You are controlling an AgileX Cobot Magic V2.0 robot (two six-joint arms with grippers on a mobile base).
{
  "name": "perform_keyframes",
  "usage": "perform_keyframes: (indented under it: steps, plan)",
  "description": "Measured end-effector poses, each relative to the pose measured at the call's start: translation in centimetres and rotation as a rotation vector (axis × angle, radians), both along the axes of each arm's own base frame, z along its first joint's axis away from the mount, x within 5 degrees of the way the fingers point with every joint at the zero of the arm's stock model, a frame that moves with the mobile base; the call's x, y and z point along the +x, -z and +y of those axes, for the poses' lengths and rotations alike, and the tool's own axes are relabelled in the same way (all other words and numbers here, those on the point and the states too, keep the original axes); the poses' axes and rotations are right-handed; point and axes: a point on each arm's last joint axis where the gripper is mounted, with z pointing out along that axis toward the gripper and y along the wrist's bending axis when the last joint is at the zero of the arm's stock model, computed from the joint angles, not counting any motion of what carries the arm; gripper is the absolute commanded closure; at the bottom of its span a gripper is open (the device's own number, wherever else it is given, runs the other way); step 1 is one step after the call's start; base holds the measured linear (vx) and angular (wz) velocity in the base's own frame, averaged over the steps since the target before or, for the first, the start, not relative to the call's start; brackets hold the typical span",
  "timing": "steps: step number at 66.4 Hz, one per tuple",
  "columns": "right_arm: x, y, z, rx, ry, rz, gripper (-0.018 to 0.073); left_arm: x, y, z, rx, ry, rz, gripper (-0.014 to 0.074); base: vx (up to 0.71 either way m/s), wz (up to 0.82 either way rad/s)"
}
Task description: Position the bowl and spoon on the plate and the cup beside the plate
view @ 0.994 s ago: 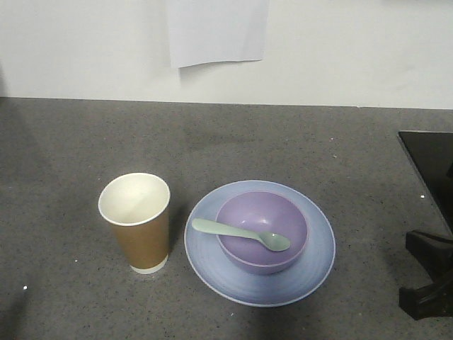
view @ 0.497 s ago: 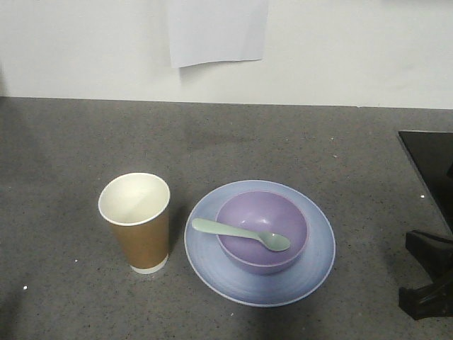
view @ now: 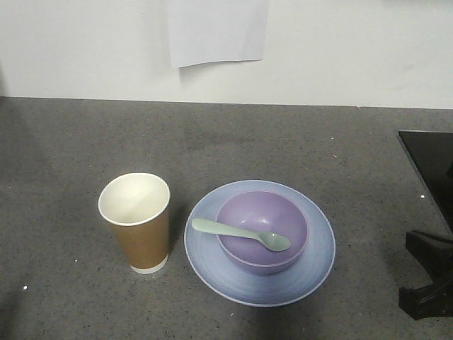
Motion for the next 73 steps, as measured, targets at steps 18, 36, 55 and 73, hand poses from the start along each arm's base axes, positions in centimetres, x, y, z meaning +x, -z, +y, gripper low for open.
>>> perform_keyframes:
  steps: [18, 36, 55, 73]
  plan:
    - [0.0, 0.0, 0.0, 0.0, 0.0, 0.0, 0.0565, 0.0, 0.0, 0.0, 0.0, 0.0, 0.0, 0.0604, 0.0, 0.0]
    - [-0.2, 0.8, -0.1, 0.0, 0.003, 0.005, 0.0565, 0.0, 0.0, 0.0, 0.0, 0.0, 0.0, 0.0604, 0.0, 0.0]
    - [-3.1, 6.2, -1.0, -0.07, -0.003, -0.127, 0.0565, 0.0, 0.0, 0.0, 0.0, 0.0, 0.001, 0.0604, 0.0, 0.0]
    - [-5.6, 7.7, -1.8, 0.005, 0.041, -0.405, 0.0565, 0.0, 0.0, 0.0, 0.0, 0.0, 0.001, 0.0604, 0.0, 0.0]
